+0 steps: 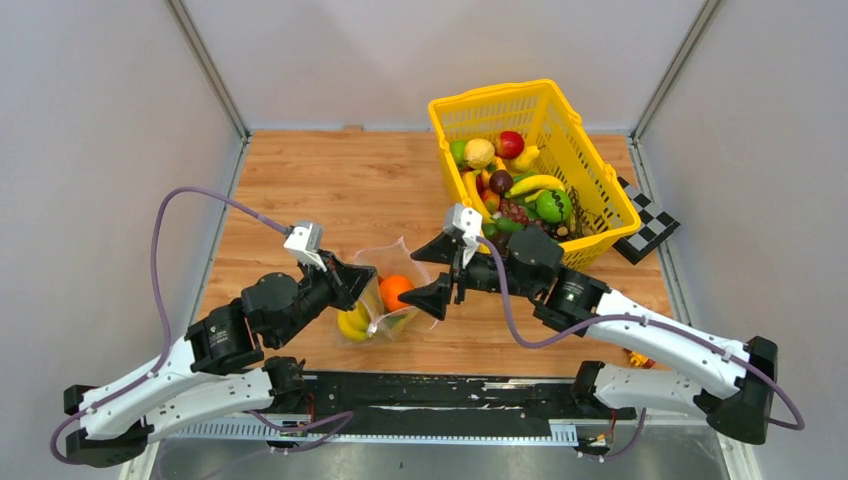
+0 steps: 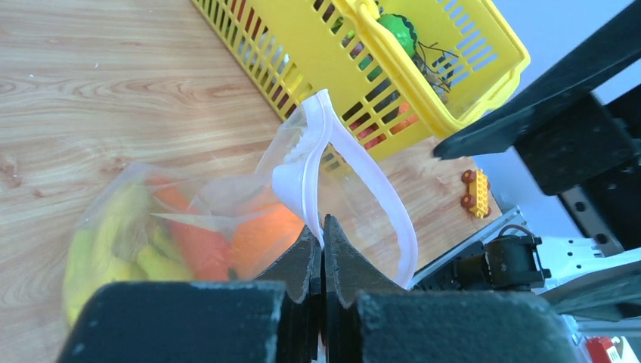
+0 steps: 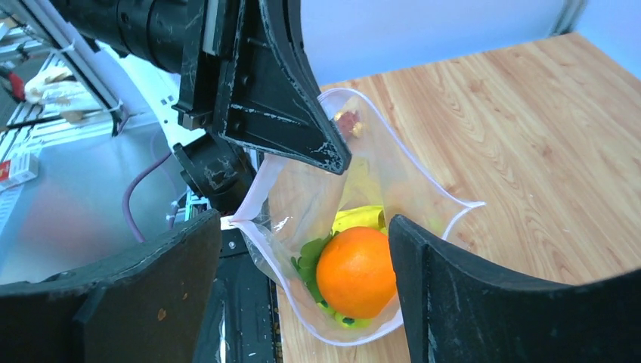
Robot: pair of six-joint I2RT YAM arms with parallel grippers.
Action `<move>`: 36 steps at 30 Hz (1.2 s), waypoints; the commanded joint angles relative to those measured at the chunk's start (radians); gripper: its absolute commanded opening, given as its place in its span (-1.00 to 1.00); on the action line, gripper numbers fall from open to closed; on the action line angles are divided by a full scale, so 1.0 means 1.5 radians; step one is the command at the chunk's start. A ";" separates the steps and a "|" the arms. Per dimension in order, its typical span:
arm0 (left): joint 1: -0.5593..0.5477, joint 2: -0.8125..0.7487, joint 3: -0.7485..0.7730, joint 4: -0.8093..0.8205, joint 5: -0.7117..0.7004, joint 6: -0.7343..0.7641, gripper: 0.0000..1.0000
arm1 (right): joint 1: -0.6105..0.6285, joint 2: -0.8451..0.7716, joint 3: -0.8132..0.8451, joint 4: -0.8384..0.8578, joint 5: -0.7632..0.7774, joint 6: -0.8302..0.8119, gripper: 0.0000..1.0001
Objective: Place the food in the zip-top bag and seal the zipper
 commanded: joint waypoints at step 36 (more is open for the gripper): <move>0.001 -0.081 0.089 -0.237 -0.233 0.008 -1.00 | 0.003 0.191 0.241 -0.112 0.050 0.161 -1.00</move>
